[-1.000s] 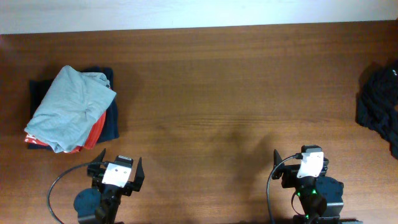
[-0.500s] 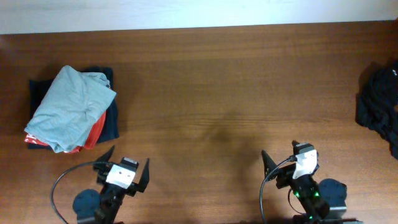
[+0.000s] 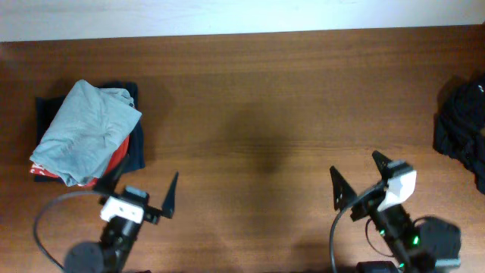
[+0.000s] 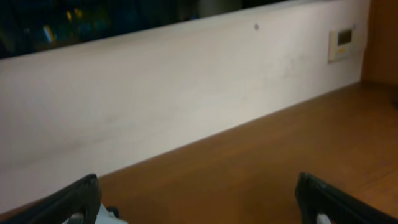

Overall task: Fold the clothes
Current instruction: 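Reach the right gripper to the black garment at the right edge and grasp it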

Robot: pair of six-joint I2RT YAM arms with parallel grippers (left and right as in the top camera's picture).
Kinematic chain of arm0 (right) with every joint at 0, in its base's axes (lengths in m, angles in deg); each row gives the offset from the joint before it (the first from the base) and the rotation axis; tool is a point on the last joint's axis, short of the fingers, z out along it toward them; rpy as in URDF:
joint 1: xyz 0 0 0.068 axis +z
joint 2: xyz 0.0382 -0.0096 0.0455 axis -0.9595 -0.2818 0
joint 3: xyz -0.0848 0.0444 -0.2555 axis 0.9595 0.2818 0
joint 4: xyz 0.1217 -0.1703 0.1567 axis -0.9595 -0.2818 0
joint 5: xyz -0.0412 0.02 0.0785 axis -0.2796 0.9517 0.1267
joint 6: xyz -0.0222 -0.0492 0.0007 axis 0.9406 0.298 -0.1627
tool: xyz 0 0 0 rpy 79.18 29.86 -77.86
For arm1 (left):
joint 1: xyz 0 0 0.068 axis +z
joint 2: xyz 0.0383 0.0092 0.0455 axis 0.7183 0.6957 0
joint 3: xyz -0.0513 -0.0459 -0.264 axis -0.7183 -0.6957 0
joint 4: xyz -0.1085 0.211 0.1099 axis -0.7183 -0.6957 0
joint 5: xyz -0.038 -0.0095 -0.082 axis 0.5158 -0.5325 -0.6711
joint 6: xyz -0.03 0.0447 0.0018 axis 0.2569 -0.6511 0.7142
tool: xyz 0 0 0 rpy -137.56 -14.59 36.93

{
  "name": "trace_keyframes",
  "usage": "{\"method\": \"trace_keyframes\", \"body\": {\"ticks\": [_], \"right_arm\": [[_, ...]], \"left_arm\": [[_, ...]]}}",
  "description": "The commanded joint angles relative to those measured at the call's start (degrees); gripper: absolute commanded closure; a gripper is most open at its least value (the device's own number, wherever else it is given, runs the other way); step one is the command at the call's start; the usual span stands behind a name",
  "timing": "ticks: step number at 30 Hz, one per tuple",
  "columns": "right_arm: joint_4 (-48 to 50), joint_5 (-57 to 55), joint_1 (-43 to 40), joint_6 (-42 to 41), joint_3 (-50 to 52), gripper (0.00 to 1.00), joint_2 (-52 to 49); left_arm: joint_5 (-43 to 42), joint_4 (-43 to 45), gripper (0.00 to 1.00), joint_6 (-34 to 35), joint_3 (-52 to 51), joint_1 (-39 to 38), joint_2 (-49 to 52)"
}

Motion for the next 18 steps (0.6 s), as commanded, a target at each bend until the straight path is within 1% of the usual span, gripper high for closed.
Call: {"method": "trace_keyframes", "body": {"ticks": [1, 6, 7, 10, 13, 16, 18], "right_arm": [[-3.6, -1.6, -0.3, -1.6, -9.5, 0.01, -10.5], [-13.2, -0.7, -0.3, -1.4, -25.7, 0.01, -26.8], [-14.4, 1.7, -0.3, -1.5, -27.9, 0.01, -29.6], [-18.5, 9.1, -0.3, -1.6, -31.3, 0.01, -36.3], [-20.5, 9.4, -0.3, -1.6, -31.3, 0.01, -41.0], [-21.2, 6.1, -1.8, -8.7, -31.8, 0.01, -45.9], [-23.4, 0.7, -4.1, -11.3, -33.6, 0.02, -48.8]], "left_arm": [[1.8, -4.1, 0.01, 2.1, 10.9, -0.3, 10.8], [0.9, -17.3, 0.01, 2.1, 29.9, -0.3, 29.0], [-0.7, -19.7, 0.01, 2.1, 33.6, -0.3, 32.4], [-10.0, -23.4, 0.01, 2.1, 42.1, -0.3, 40.8], [-15.3, -23.3, 0.01, 2.3, 45.4, -0.3, 46.2], [-18.5, -22.5, 0.01, 3.0, 45.7, -0.3, 50.1], [-17.9, -23.5, 0.01, 4.6, 45.7, -0.3, 52.0]]}}
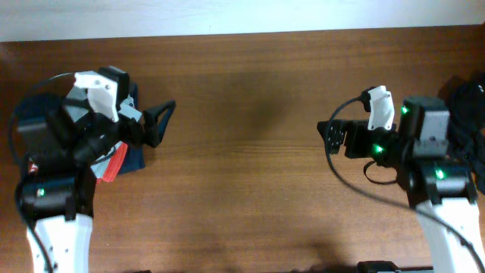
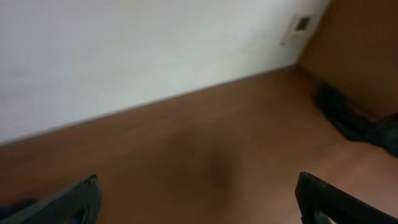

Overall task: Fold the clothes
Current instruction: 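Reach the right gripper to the black garment at the right edge and grasp it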

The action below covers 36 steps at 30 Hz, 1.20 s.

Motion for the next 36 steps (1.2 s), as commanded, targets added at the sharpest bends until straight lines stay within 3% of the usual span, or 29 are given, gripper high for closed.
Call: {"method": "trace_keyframes", "body": {"ticks": [1, 6, 14, 20, 25, 36], "right_arm": [[-3.2, -8.2, -4.4, -7.4, -4.2, 0.01, -3.9], [-11.5, -18.1, -16.1, -13.0, -13.6, 0.01, -10.6], [-9.8, -22.7, -33.6, -15.8, -20.6, 0.02, -21.1], [-6.1, -31.0, -36.4, -14.7, -20.6, 0.05, -32.4], [-0.3, -31.5, -36.4, -13.8, -20.6, 0.06, -41.3], [7.1, -36.0, -38.1, -12.1, -20.6, 0.23, -49.2]], "left_arm": [[-4.0, -1.9, 0.01, 2.3, 1.0, -0.2, 3.2], [3.1, -8.2, 0.01, 2.2, 1.0, -0.2, 5.6], [1.6, -8.2, 0.01, 2.2, 1.0, -0.2, 5.5], [1.7, -7.6, 0.01, 2.2, 1.0, -0.2, 5.6], [1.6, -7.6, 0.01, 2.2, 1.0, -0.2, 5.6], [2.6, -9.6, 0.0, 1.8, 1.0, -0.2, 5.6]]}}
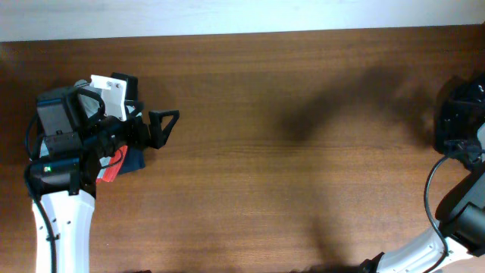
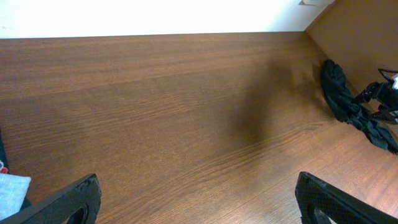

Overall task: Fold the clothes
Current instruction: 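Reach the right gripper to the black garment at the right edge and grasp it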

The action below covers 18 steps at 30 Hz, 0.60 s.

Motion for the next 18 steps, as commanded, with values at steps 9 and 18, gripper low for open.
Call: {"method": "trace_keyframes", "body": {"ticks": [9, 18], "right_arm": [[4.2, -2.0, -4.2, 0.2, -0.5, 0.25, -3.8], [6.6, -0.4, -4.2, -0.2, -0.5, 0.53, -5.3]], "left_arm": [[2.0, 0.0, 0.0, 0.3, 1.0, -0.2, -0.3], [2.8, 0.4, 0.0, 0.3, 0.9, -0.2, -0.3]]}}
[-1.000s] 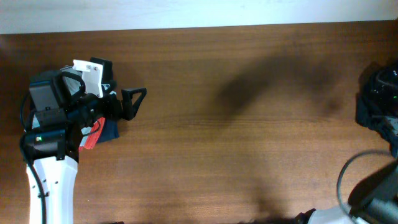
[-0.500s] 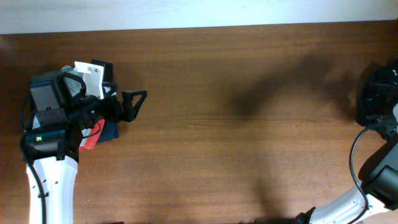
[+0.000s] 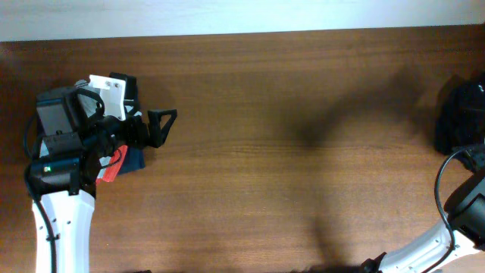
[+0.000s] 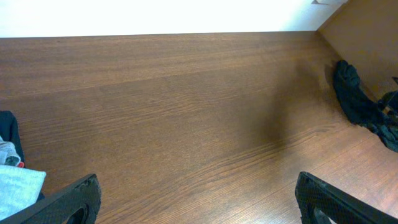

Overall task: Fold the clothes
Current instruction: 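Reach the right gripper to the black garment at the right edge and grasp it, then drag the black garment with the right gripper toward table center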

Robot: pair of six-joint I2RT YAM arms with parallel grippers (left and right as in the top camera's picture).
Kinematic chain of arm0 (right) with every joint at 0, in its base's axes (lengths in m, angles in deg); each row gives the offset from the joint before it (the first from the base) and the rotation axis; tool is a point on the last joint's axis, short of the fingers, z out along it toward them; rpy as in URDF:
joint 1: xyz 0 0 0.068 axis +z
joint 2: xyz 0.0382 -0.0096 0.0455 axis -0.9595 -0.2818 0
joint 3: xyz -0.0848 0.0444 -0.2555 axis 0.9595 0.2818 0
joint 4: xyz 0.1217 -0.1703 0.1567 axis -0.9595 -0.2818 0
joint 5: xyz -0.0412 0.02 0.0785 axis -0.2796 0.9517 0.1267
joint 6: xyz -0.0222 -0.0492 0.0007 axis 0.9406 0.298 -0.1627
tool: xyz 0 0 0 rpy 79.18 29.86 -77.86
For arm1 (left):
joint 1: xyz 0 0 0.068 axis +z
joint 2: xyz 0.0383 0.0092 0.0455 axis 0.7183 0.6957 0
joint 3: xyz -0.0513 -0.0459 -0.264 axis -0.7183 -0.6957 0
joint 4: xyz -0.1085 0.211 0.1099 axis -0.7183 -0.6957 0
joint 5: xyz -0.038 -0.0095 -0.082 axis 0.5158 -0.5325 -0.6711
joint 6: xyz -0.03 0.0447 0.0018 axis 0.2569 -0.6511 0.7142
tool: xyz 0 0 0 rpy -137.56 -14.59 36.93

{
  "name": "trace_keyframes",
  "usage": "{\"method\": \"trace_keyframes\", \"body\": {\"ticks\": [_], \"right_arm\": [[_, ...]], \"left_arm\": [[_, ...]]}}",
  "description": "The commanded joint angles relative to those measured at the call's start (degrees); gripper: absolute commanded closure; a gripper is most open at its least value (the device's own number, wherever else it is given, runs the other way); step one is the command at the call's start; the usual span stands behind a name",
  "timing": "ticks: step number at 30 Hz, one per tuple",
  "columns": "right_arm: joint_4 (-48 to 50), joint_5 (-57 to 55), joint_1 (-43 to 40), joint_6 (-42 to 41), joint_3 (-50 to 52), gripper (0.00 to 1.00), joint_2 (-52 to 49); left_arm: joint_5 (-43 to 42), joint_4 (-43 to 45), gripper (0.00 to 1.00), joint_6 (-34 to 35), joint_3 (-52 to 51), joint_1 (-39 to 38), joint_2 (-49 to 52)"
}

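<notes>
A crumpled black garment (image 3: 461,114) lies at the table's far right edge; the left wrist view shows the black garment (image 4: 356,99) far off. At the left is a stack of folded clothes (image 3: 121,161), mostly hidden under my left arm; its grey top piece (image 4: 18,186) shows beside the left finger. My left gripper (image 3: 158,127) hovers open just right of the stack with nothing in it; the left gripper (image 4: 198,190) frames bare wood. Of my right arm (image 3: 464,203) only the base and a cable show; its gripper is past the right edge.
The brown wooden table (image 3: 273,174) runs to a white wall (image 3: 227,15) at the back. A wooden side panel (image 4: 367,37) stands at the far right behind the black garment.
My right gripper was at the black garment's lower edge; now it is out of the overhead view. The left arm has barely shifted, and its view shows a little more of the stack.
Both arms sat low at the front edge, grippers open, with the grey-topped stack at left and the black garment at right. Then both were raised, the left over the stack. Then the right arm stood at the black garment by the right edge, and now its gripper is beyond it.
</notes>
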Motion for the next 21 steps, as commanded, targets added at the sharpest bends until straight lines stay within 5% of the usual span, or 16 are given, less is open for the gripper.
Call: {"method": "trace_keyframes", "body": {"ticks": [1, 4, 14, 21], "right_arm": [[0.8, 0.0, 0.0, -0.8, -0.6, 0.66, -0.5], [0.8, 0.0, 0.1, -0.7, -0.6, 0.95, -0.4], [-4.2, 26.3, 4.7, -0.7, -6.9, 0.96, 15.0], [-9.1, 24.3, 18.9, 0.8, -8.5, 0.96, 27.7]], "left_arm": [[0.4, 0.3, 0.01, 0.3, 1.0, -0.2, -0.3], [0.4, 0.4, 0.01, 0.3, 1.0, -0.2, -0.3], [0.4, 4.1, 0.01, 0.3, 1.0, -0.2, -0.3], [0.4, 4.1, 0.01, 0.3, 1.0, -0.2, -0.3]]}}
